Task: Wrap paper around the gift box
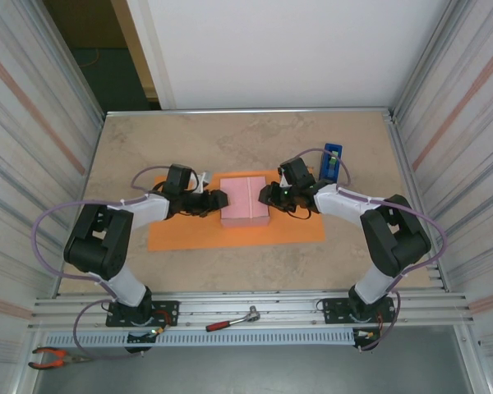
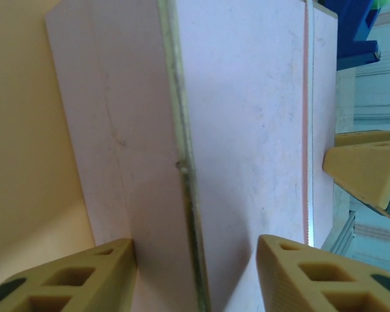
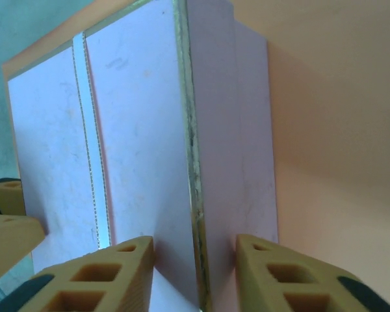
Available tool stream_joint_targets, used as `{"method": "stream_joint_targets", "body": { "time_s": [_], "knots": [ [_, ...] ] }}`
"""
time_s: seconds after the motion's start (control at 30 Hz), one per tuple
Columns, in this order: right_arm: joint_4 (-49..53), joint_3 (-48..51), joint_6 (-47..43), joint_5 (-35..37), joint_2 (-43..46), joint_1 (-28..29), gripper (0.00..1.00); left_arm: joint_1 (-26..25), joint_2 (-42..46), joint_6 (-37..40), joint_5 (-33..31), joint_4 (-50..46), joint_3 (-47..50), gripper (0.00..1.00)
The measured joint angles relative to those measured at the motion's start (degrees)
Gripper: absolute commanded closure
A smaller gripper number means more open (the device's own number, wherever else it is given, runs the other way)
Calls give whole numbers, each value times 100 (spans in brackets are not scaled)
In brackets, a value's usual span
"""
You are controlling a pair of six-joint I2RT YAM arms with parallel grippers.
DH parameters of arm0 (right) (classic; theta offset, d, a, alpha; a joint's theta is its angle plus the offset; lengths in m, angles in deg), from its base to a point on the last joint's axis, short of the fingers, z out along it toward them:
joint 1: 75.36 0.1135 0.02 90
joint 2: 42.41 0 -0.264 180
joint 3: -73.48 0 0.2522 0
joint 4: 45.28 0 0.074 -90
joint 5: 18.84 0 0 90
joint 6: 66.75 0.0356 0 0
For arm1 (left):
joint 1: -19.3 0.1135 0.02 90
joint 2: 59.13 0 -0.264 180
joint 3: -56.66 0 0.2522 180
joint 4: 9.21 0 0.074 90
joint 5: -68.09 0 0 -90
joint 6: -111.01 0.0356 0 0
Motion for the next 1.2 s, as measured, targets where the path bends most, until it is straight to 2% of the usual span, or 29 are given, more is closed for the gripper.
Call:
{"method": "stream_joint_targets", "body": {
  "time_s": [0.87, 1.13, 1.2],
  "knots": [
    [79, -85, 4, 227, 24, 173, 70, 63, 337, 0, -203, -166, 103, 54],
    [48, -87, 4, 184, 24, 262, 69, 157, 337, -7, -208, -122, 260, 51],
    [33, -87, 7, 179, 24, 273, 66, 175, 337, -7, -210, -107, 262, 51]
  ]
}}
